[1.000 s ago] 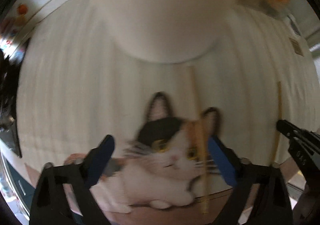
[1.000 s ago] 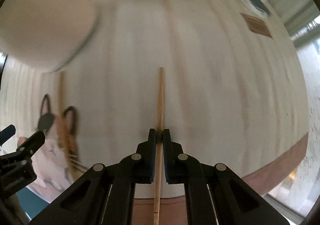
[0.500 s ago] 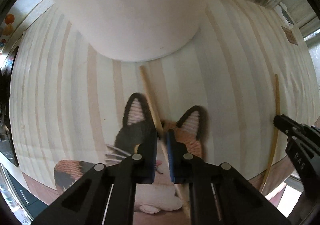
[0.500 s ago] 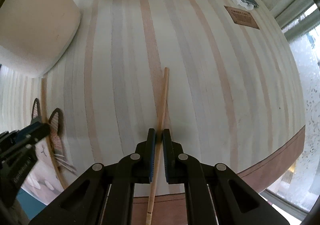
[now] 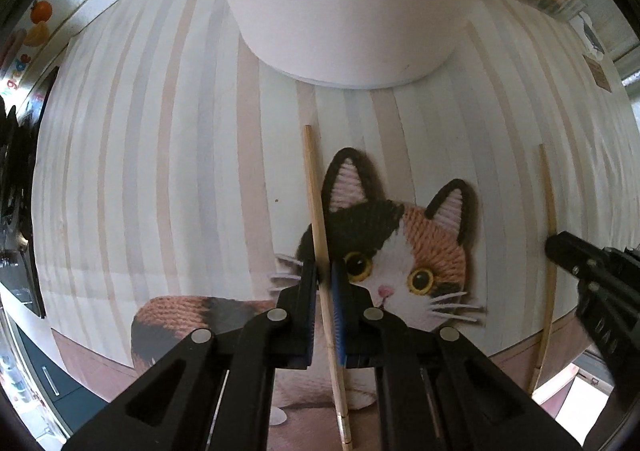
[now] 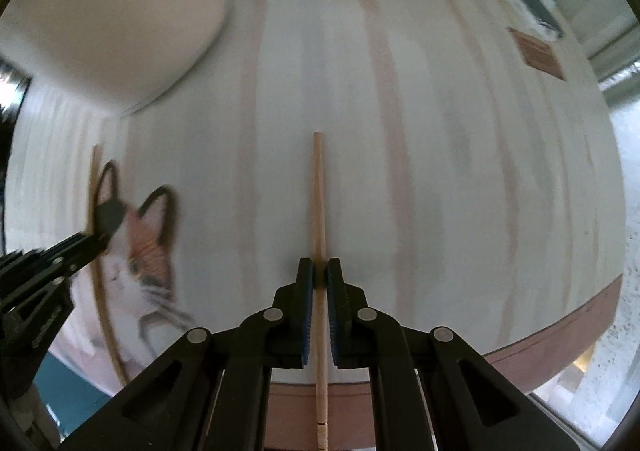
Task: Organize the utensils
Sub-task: 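Grasp a chopstick with the left tool while the right tool grasps another, then lift both chopsticks and carry them over the utensil holder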
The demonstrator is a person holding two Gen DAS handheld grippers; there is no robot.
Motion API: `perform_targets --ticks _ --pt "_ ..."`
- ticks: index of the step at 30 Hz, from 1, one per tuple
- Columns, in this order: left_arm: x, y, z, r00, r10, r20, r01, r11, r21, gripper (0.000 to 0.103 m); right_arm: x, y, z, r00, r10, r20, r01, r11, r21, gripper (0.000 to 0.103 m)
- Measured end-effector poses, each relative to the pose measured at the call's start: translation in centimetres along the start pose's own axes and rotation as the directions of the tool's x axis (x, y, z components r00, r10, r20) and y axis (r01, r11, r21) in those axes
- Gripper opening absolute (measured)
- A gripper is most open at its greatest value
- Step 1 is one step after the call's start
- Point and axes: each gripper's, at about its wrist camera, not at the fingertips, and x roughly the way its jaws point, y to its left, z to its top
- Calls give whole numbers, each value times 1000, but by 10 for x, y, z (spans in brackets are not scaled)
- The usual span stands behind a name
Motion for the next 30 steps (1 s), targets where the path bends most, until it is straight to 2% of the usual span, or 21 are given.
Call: perform_targets --ticks 10,13,17,21,26,30 --pt "3 -37 -3 999 22 -28 -21 999 44 7 6 27 -4 999 -41 5 41 998 -47 10" --pt "3 -34 -7 999 14 -45 -12 998 54 8 2 39 -14 999 -40 -8 39 999 -35 10" --pt "3 -32 -12 999 -5 -47 7 998 58 6 1 31 -5 1000 -31 -6 31 999 -39 12" --pt "7 -3 -10 999 -4 -38 6 999 48 5 -2 29 -6 999 -34 -1 34 998 -47 12" --pt "5 6 -9 999 -11 -38 13 998 55 5 0 23 -16 999 -39 6 39 998 -52 8" --pt "4 5 -7 999 -11 -48 13 999 35 5 0 13 -10 1000 11 -16 -11 1000 -11 7"
